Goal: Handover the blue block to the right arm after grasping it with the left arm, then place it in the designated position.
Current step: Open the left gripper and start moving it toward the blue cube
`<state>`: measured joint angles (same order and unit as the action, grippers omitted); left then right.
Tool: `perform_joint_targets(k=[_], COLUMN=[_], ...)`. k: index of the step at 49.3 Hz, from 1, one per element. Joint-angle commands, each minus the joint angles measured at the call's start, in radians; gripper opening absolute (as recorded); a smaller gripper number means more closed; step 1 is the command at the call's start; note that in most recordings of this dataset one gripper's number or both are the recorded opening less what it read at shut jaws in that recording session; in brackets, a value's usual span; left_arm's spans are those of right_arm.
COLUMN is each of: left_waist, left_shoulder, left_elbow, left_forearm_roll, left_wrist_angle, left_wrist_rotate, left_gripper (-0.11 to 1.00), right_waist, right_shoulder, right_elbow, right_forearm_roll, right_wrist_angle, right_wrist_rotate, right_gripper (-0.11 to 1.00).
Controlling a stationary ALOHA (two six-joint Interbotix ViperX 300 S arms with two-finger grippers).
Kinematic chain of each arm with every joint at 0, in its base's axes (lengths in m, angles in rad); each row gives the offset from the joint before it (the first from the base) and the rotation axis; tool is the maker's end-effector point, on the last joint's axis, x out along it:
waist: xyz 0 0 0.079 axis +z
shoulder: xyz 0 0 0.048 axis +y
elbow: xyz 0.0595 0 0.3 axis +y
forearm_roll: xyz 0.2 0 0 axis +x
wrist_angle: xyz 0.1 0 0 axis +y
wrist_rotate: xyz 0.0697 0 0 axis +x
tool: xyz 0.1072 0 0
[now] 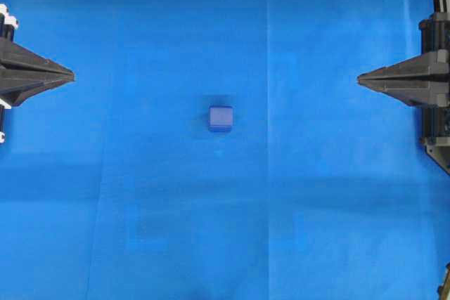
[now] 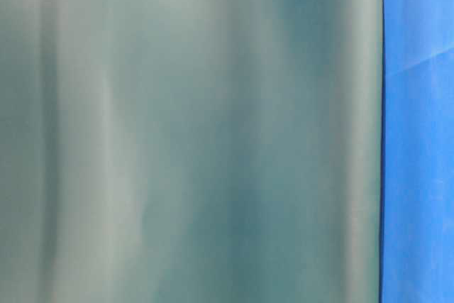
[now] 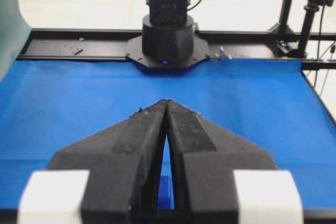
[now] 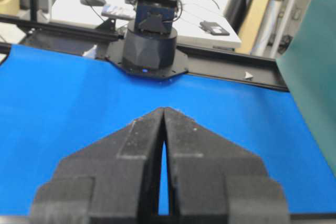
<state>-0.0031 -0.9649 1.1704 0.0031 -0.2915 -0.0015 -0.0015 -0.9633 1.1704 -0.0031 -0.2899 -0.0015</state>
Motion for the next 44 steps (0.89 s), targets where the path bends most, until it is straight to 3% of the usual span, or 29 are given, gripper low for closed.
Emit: perform_joint_targets(k=[1, 34, 38, 44], left_waist=[-0.005, 0.003, 0.003, 0.003], left_shoulder=[0.006, 0.003, 0.005, 0.008], left_elbow=[-0.012, -0.014, -0.014, -0.012], left_forearm_roll=[0.0, 0.0, 0.0, 0.002], left_wrist_angle=[0.006, 0.014, 0.011, 0.011], left_wrist_rotate=[-0.011, -0.005, -0.005, -0.002], left_gripper=[0.0, 0.01, 0.17, 0.54], right_waist=[-0.002, -0.028, -0.028, -0.028], right_shoulder=[0.008, 0.011, 0.012, 0.012], right_elbow=[-0.018, -0.052, -0.054, -0.057], right_forearm_roll=[0.005, 0.006, 0.008, 0.009], right_wrist_angle=[-0.008, 0.058, 0.06, 0.061], right_wrist_rotate=[0.003, 0.012, 0.018, 0.038], right_gripper=[0.0, -0.01, 0.09, 0.39])
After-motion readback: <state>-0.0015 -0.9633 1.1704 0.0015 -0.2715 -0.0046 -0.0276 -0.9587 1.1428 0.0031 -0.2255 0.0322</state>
